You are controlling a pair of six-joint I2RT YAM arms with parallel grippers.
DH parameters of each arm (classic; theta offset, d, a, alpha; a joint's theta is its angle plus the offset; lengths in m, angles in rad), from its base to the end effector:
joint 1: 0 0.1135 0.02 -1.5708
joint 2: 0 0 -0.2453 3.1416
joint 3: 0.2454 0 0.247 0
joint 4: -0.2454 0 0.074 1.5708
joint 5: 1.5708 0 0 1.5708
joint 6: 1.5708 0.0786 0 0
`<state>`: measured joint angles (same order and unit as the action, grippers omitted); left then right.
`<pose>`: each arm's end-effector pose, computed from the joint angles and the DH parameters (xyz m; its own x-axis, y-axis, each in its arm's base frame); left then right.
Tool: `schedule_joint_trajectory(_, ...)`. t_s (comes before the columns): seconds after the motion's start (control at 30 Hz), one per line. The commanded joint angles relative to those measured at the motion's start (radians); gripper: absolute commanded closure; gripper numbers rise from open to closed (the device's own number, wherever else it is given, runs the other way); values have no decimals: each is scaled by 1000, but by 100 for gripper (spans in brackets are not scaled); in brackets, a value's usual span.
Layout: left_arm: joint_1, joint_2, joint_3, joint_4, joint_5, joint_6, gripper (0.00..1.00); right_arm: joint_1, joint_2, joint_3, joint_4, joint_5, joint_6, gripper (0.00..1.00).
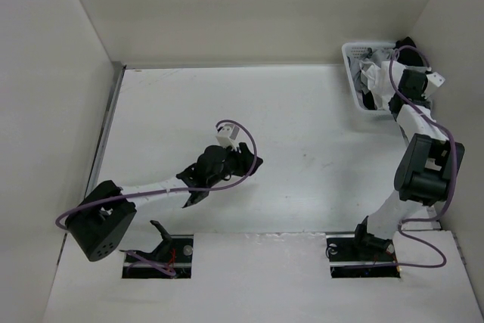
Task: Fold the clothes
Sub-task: Grab the tank top from the pile, then move the tank top to the center of the board
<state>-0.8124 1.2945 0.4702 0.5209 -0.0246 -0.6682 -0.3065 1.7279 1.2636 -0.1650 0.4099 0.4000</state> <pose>0.2115 -0.2204 0.1688 -0.6009 -0.2663 -0.7536 0.4297 0.6874 -0.5855 0.3887 -0.1559 0.2162 -0.2895 0.4662 -0.8360 0.7563 0.6467 0.0988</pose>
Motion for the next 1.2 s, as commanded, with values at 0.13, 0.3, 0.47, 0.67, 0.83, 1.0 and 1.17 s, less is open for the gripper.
schedule_joint_trajectory(0.13,6,23,-13,88,23,-1,56,-4,-48,17,87,17,22,98)
schedule_joint_trajectory(0.3,3,25,-10,93,23,-2,56,29,-238,-44,137,40,25,98)
schedule_joint_trajectory(0.47,9,-12,-8,88,22,-2,56,161,-517,-105,113,55,30,98)
schedule_joint_trajectory(0.67,54,-109,-8,16,-4,-21,57,477,-823,-55,-63,41,62,98)
schedule_joint_trajectory(0.83,147,-245,-16,-94,-55,-51,58,886,-878,114,-166,47,53,98)
schedule_joint_trajectory(1.0,291,-395,-15,-211,-71,-82,58,1195,-840,148,-105,23,30,96)
schedule_joint_trajectory(1.17,347,-449,-39,-242,-83,-103,58,1070,-775,-103,48,-149,72,93)
